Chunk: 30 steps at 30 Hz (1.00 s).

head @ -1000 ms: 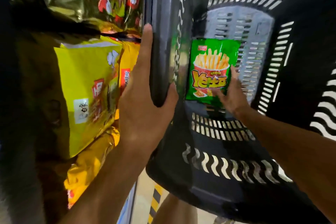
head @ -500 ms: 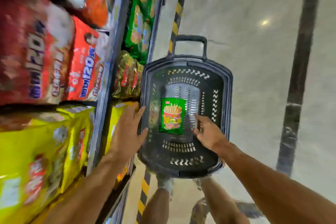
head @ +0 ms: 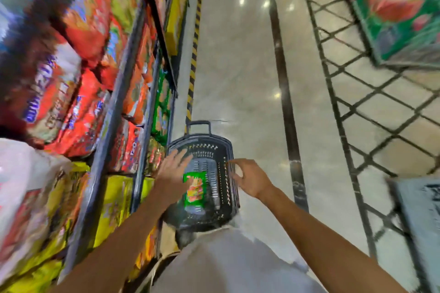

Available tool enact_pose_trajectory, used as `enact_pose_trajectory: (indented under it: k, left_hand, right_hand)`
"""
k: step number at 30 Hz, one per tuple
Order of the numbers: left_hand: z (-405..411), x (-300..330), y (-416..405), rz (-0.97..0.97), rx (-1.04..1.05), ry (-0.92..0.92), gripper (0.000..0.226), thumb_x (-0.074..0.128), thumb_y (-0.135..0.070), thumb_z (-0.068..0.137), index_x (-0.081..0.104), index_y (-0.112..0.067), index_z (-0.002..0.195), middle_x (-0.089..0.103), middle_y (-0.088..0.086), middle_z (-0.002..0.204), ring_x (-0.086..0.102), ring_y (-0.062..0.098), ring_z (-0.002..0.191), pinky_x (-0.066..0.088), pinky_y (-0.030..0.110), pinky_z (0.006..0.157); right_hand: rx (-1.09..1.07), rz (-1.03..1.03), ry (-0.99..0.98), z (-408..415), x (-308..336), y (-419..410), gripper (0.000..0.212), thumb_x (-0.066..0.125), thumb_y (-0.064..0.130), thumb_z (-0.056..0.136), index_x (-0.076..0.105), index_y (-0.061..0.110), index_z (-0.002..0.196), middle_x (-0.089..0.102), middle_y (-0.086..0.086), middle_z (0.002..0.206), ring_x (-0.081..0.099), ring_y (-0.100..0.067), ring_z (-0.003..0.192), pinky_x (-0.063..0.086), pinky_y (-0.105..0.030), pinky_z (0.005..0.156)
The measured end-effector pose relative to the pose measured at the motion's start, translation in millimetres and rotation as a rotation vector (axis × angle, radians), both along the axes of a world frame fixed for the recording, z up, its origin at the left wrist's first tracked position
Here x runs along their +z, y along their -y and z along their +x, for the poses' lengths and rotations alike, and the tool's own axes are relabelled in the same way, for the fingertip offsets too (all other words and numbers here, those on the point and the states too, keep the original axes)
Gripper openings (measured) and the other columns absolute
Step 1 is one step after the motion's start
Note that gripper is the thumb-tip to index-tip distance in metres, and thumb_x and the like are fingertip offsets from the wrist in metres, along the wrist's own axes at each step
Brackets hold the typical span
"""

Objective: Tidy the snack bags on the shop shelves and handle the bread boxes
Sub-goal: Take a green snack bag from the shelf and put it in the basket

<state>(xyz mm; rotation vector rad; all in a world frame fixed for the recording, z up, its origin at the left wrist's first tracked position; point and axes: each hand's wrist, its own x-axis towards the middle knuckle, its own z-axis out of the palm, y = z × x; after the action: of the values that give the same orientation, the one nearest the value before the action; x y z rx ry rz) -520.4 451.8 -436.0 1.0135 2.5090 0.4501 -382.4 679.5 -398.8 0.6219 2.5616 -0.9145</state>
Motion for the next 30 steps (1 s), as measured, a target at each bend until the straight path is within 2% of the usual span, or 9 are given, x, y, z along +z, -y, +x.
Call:
enact_pose_trajectory:
  k: [2,4,8,12,15,20,22,25,30]
  left_hand:
    - [6,8,-6,-0.059,-0.063,0.017,0.071,0.053,-0.049,0.094,0.039,-0.021,0.158,0.025,0.003,0.168,0.018,0.028,0.157,0.011,0.044,0.127]
    - [11,18,-11,-0.052,-0.094,0.012,0.071,0.056,-0.047,0.1,0.028,-0.024,0.162,0.015,0.0,0.171,0.006,0.024,0.159,0.003,0.041,0.127]
    - [15,36,-16,-0.047,-0.109,-0.027,0.075,0.047,-0.055,0.095,0.034,-0.021,0.16,0.023,0.003,0.169,0.015,0.029,0.158,0.008,0.042,0.127]
    - [20,62,-16,-0.102,-0.026,-0.067,0.078,0.04,-0.058,0.093,0.028,-0.024,0.162,0.015,-0.001,0.171,0.008,0.026,0.159,0.003,0.043,0.129]
    - [33,82,-9,-0.124,0.097,-0.097,0.076,0.041,-0.056,0.092,0.031,-0.022,0.161,0.02,0.001,0.17,0.012,0.028,0.158,0.009,0.046,0.129]
    - [78,93,24,-0.172,0.332,-0.207,0.068,0.054,-0.052,0.089,0.054,-0.018,0.148,0.048,0.009,0.157,0.042,0.036,0.146,0.03,0.049,0.122]
    - [103,102,39,-0.207,0.422,-0.224,0.067,0.055,-0.052,0.089,0.057,-0.015,0.145,0.053,0.012,0.152,0.049,0.04,0.14,0.041,0.057,0.114]
    - [145,122,61,-0.242,0.566,-0.229,0.068,0.045,-0.055,0.092,0.054,-0.016,0.147,0.052,0.011,0.153,0.049,0.041,0.14,0.043,0.062,0.111]
    - [229,144,103,-0.364,0.754,-0.261,0.066,0.066,-0.049,0.083,0.06,-0.018,0.142,0.059,0.012,0.146,0.056,0.04,0.134,0.047,0.06,0.107]
  right_hand:
    - [-0.027,0.021,0.007,11,11,-3,0.041,0.064,0.024,0.1,0.062,0.014,0.141,0.062,-0.011,0.143,0.055,-0.031,0.132,0.036,-0.03,0.108]
    - [-0.045,0.054,0.011,19,18,-9,0.046,0.063,0.029,0.102,0.057,0.015,0.145,0.057,-0.008,0.149,0.051,-0.028,0.137,0.033,-0.027,0.112]
    - [0.037,0.09,-0.009,16,34,-23,0.046,0.063,0.029,0.102,0.057,0.017,0.145,0.057,-0.009,0.149,0.051,-0.028,0.137,0.034,-0.029,0.111]
    - [0.184,0.112,-0.073,-11,41,-40,0.045,0.064,0.031,0.1,0.06,0.018,0.143,0.061,-0.006,0.145,0.054,-0.027,0.134,0.039,-0.032,0.109]
    - [0.344,0.097,-0.124,-41,47,-48,0.048,0.064,0.033,0.099,0.058,0.017,0.145,0.059,-0.006,0.147,0.052,-0.028,0.137,0.038,-0.033,0.112]
    - [0.624,0.073,-0.224,-70,65,-32,0.052,0.061,0.038,0.102,0.05,0.022,0.151,0.053,-0.004,0.152,0.045,-0.026,0.143,0.038,-0.037,0.116]
    - [0.732,0.053,-0.258,-73,72,-15,0.053,0.06,0.038,0.103,0.048,0.021,0.152,0.051,-0.004,0.154,0.041,-0.025,0.145,0.035,-0.038,0.118]
    - [0.891,0.006,-0.321,-69,86,17,0.053,0.061,0.036,0.103,0.048,0.02,0.152,0.051,-0.004,0.153,0.041,-0.025,0.145,0.036,-0.037,0.117]
    - [1.172,-0.017,-0.412,-38,113,92,0.059,0.06,0.034,0.103,0.041,0.017,0.156,0.047,-0.008,0.156,0.037,-0.027,0.147,0.033,-0.04,0.119]
